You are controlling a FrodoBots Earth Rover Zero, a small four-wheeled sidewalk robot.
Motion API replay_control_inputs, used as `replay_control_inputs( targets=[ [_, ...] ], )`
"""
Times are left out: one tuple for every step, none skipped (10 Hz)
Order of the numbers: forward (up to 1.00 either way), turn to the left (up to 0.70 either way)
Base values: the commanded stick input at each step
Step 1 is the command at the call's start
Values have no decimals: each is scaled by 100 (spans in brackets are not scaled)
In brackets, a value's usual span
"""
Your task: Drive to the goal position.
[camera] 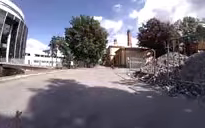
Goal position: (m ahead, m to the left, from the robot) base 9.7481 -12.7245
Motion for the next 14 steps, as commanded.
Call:
replay_control_inputs(
  targets=[
    [85,0],
    [85,0],
    [85,0],
    [85,0],
    [85,0],
    [85,0],
    [85,0],
    [85,0],
    [85,0],
    [85,0],
    [77,0],
    [50,0],
    [50,0],
    [50,0]
  ],
)
